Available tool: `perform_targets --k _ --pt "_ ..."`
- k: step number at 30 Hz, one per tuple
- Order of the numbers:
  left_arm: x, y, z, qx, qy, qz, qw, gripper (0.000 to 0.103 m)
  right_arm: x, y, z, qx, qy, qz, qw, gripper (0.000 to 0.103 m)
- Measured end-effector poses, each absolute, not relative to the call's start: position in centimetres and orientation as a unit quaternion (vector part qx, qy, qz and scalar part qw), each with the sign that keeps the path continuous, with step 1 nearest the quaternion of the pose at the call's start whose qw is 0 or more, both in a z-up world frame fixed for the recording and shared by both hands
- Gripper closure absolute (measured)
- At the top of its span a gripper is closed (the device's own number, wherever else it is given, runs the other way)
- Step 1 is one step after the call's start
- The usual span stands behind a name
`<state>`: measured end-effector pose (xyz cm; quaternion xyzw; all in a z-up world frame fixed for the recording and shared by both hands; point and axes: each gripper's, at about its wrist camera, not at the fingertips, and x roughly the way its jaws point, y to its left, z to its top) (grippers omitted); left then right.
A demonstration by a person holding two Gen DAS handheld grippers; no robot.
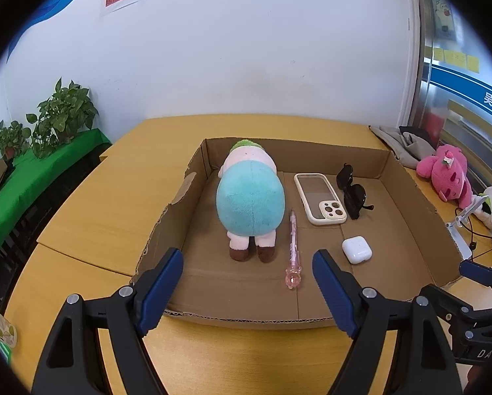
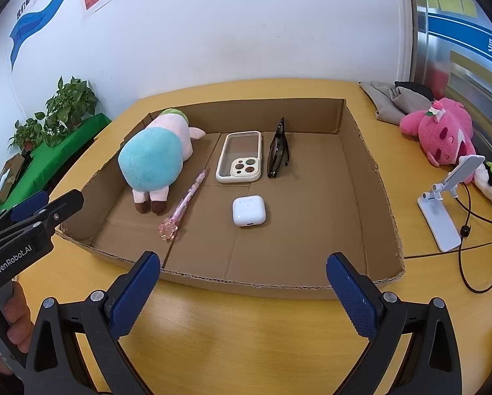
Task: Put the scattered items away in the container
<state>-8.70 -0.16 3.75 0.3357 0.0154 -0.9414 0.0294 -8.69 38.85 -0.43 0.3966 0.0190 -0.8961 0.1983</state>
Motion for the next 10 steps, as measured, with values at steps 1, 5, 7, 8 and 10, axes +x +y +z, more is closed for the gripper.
perform_targets --k 1,5,7,8,10 --pt "-8.69 -0.2 3.76 0.337 0.017 -0.941 0.028 0.022 -8.7 38.79 -0.47 0.398 0.02 -0.896 0.199 0.0" --pt "-8.75 -0.32 3.71 0.342 0.029 -0.939 0.02 0.022 -8.67 38.68 -0.53 0.398 0.024 -0.896 0.198 0.0" --pt "-8.72 -0.3 3.61 0.345 0.029 -0.938 0.025 0.022 -8.73 38.7 -0.53 0.398 0.024 -0.896 0.196 0.0" --pt "-8.69 -0.25 3.6 0.344 0.024 -0.938 0.031 0.022 -8.71 38.7 -0.48 0.398 0.024 -0.896 0.195 0.0" --pt "-8.65 -0.18 3.57 0.345 0.019 -0.938 0.038 0.022 -8.67 38.69 -0.41 0.396 0.026 -0.897 0.196 0.0"
